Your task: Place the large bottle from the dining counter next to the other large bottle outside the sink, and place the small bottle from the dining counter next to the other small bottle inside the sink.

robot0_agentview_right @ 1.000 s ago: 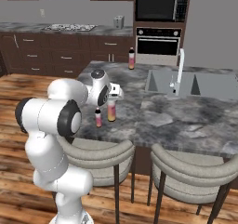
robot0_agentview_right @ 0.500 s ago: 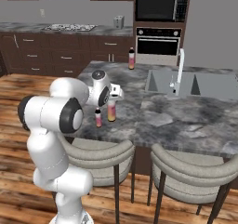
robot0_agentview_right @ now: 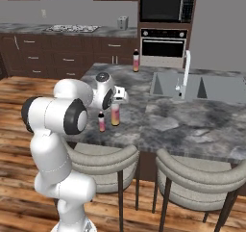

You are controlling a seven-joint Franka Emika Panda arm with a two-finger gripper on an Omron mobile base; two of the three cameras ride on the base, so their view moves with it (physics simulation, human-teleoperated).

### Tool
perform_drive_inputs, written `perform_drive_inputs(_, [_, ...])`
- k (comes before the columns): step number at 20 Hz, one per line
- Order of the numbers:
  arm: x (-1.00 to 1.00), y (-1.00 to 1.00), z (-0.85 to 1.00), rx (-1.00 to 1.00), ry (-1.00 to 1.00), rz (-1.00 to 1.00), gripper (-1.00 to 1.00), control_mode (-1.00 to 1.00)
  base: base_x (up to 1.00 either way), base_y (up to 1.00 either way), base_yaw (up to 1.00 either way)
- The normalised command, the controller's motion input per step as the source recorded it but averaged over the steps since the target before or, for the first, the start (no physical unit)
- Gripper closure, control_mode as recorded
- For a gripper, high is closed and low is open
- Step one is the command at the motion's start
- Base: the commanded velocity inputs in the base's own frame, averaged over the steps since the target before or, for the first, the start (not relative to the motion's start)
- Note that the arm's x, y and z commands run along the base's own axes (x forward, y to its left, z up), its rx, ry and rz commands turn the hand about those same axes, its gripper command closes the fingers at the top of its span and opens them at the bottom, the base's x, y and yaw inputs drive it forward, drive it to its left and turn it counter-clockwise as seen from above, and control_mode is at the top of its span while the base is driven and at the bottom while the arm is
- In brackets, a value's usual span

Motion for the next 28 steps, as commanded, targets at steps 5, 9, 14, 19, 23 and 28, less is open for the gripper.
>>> perform_drive_inputs(5, [0.10, 0.00, -0.03, 0.00, 0.00, 0.00, -1.00, -1.00, 0.00, 0.00, 0.00])
perform_drive_inputs(9, [0.08, 0.00, -0.04, 0.00, 0.00, 0.00, -1.00, -1.00, 0.00, 0.00, 0.00])
perform_drive_inputs(14, [0.02, 0.00, -0.04, 0.00, 0.00, 0.00, 1.00, -1.00, 0.00, 0.00, 0.00])
perform_drive_inputs(19, [0.01, 0.00, -0.06, 0.00, -0.01, 0.00, 1.00, -1.00, 0.00, 0.00, 0.00])
perform_drive_inputs(23, [0.00, 0.00, -0.02, 0.00, -0.02, 0.00, 1.00, -1.00, 0.00, 0.00, 0.00])
perform_drive_inputs(28, [0.00, 0.00, 0.00, 0.00, -0.04, 0.00, 1.00, -1.00, 0.00, 0.00, 0.00])
